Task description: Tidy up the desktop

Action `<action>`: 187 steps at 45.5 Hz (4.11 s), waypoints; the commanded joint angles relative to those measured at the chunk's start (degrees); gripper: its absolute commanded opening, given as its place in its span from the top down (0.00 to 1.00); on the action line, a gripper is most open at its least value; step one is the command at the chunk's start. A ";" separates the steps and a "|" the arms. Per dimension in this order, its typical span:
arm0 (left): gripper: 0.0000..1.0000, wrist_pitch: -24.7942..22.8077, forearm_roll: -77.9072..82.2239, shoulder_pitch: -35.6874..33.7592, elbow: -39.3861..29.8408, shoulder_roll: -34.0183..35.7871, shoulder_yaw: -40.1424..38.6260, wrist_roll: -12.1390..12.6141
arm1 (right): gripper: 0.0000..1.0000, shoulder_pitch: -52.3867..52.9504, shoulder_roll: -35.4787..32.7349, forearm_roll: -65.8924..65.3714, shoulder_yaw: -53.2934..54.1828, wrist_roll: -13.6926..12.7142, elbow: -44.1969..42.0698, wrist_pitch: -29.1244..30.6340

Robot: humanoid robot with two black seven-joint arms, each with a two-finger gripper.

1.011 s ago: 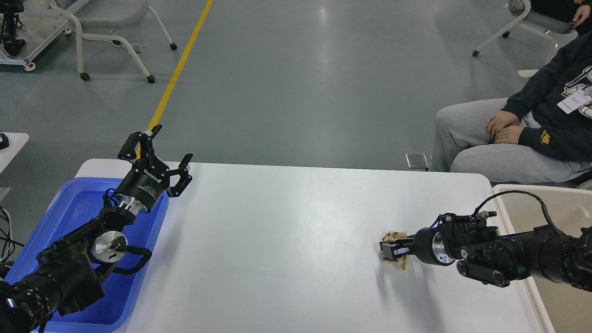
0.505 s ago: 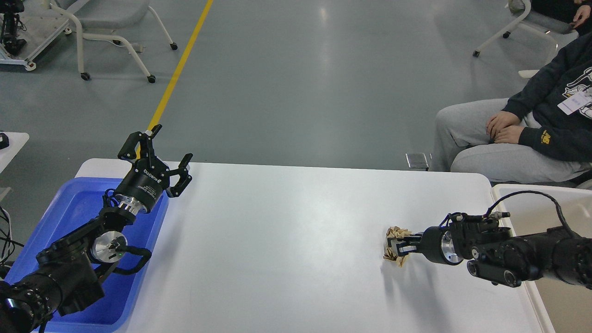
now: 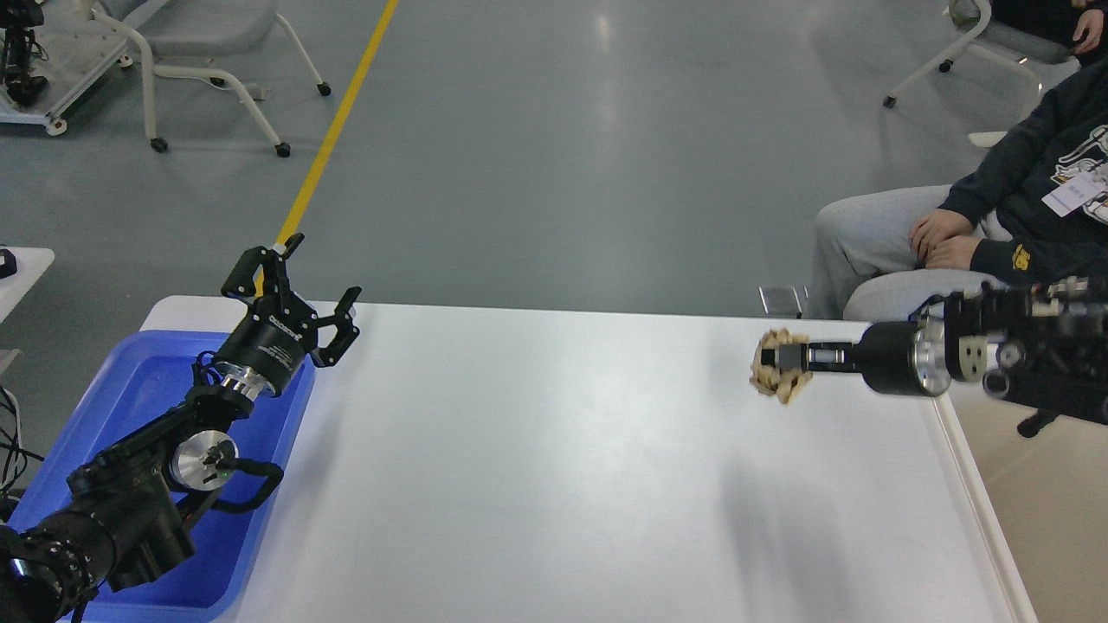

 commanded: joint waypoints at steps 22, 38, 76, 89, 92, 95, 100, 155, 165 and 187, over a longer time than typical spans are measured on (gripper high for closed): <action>0.00 0.00 0.06 0.00 0.00 0.00 0.00 0.00 | 1.00 13.72 -19.77 10.01 0.52 -3.72 -0.88 8.83; 0.00 0.00 0.06 0.00 0.00 0.00 0.00 0.00 | 1.00 -1.21 -21.53 40.24 0.43 -4.07 -13.18 -0.30; 0.00 0.00 -0.03 0.00 0.00 0.00 0.00 0.00 | 1.00 -43.93 5.18 83.16 41.10 -22.96 -51.67 -13.59; 0.00 0.00 -0.03 0.00 0.00 0.00 0.00 0.00 | 1.00 -47.10 8.44 79.28 52.55 -25.96 -58.63 -3.30; 0.00 0.00 -0.03 0.00 0.00 0.00 0.00 0.00 | 1.00 -47.19 9.05 79.28 53.60 -25.96 -58.80 -2.60; 0.00 0.00 -0.03 0.00 0.00 0.00 0.00 0.00 | 1.00 -47.45 9.49 79.20 54.22 -25.96 -59.77 -1.72; 0.00 0.00 -0.03 0.00 0.00 0.00 0.00 0.00 | 1.00 -47.98 11.43 79.20 54.31 -26.05 -60.91 -1.36; 0.00 0.00 -0.03 0.00 0.00 0.00 0.00 0.00 | 0.00 -44.91 12.57 73.75 55.27 -25.87 -62.94 -0.67; 0.00 0.00 -0.03 0.00 0.00 0.00 0.00 0.00 | 0.00 -39.73 12.48 73.75 63.52 -25.69 -62.76 14.09; 0.00 0.00 -0.03 0.00 0.08 0.00 0.00 0.00 | 0.00 -33.48 12.84 73.84 77.24 -24.82 -47.66 35.11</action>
